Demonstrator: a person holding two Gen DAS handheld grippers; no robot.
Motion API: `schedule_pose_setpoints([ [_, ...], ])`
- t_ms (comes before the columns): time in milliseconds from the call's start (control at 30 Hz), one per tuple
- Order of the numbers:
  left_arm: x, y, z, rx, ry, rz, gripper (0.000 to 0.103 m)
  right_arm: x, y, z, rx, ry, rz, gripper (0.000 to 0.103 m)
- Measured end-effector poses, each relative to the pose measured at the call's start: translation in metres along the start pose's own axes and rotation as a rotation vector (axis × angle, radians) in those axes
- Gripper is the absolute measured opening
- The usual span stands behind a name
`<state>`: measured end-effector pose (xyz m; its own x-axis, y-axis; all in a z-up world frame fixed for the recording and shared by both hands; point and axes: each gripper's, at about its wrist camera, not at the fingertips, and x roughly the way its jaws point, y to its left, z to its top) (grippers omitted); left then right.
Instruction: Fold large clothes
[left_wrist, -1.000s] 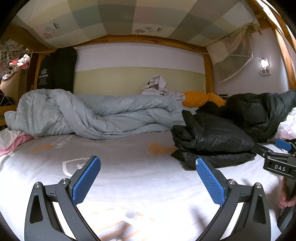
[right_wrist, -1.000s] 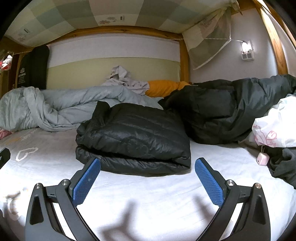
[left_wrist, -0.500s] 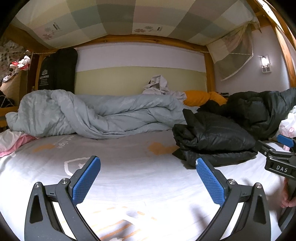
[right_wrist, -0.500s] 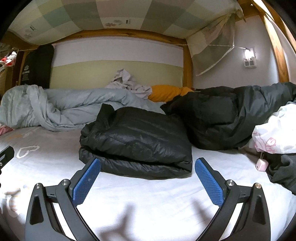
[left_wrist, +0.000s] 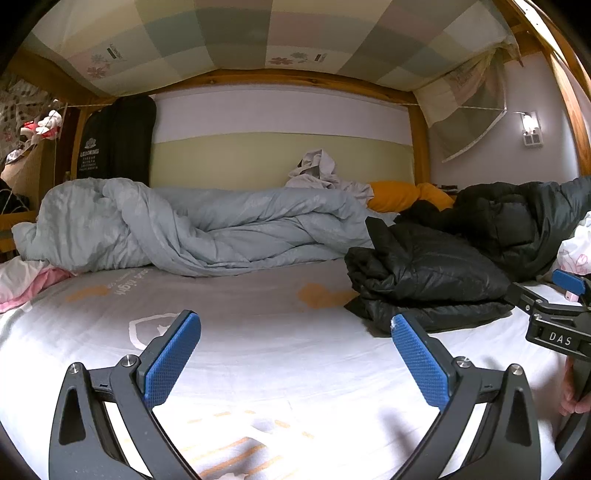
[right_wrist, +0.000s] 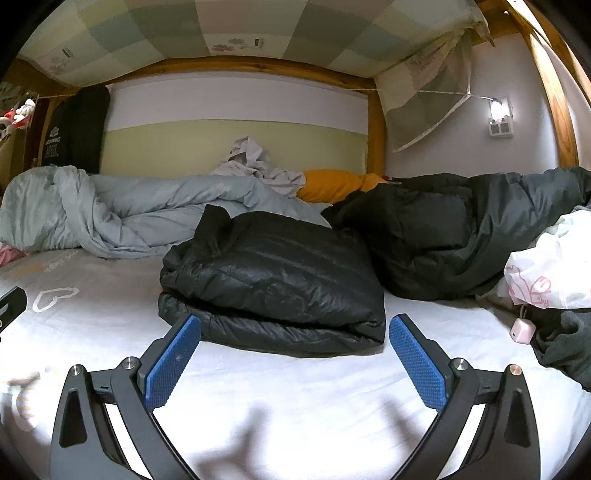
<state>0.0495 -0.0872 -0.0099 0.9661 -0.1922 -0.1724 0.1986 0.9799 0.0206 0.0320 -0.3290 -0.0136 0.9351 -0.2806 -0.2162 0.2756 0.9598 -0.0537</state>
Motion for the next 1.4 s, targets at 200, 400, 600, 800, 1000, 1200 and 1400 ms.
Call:
schedule_pose_setpoints([
  [200,-0.0003,0.0004,0.0,0.0,0.0,-0.001,0.103,0.0007,-0.0005,0.0002,0.002,0.002,0.0,0.103],
  [400,-0.0006,0.0015,-0.0002,0.002,-0.001,0.003,0.103,0.0017,-0.0018,0.0007,0.001,0.002,0.001,0.103],
  [600,-0.0006,0.0014,-0.0003,0.001,0.0,0.003,0.103,0.0017,-0.0008,-0.0007,0.008,0.008,-0.005,0.103],
  [800,0.0004,0.0027,-0.001,-0.006,0.007,0.0,0.103,0.0005,0.0013,-0.0015,-0.001,0.006,-0.008,0.103],
  [1000,0.0011,0.0032,-0.0016,-0.009,0.008,-0.003,0.103,0.0001,0.0042,-0.001,-0.017,0.006,-0.008,0.103],
  [1200,0.0011,0.0031,-0.0015,-0.011,0.008,-0.003,0.103,0.0005,0.0064,-0.0011,-0.008,0.014,-0.012,0.103],
  [1400,0.0008,0.0037,-0.0016,-0.009,0.008,-0.003,0.103,0.001,0.0063,-0.0009,-0.005,0.014,-0.012,0.103],
])
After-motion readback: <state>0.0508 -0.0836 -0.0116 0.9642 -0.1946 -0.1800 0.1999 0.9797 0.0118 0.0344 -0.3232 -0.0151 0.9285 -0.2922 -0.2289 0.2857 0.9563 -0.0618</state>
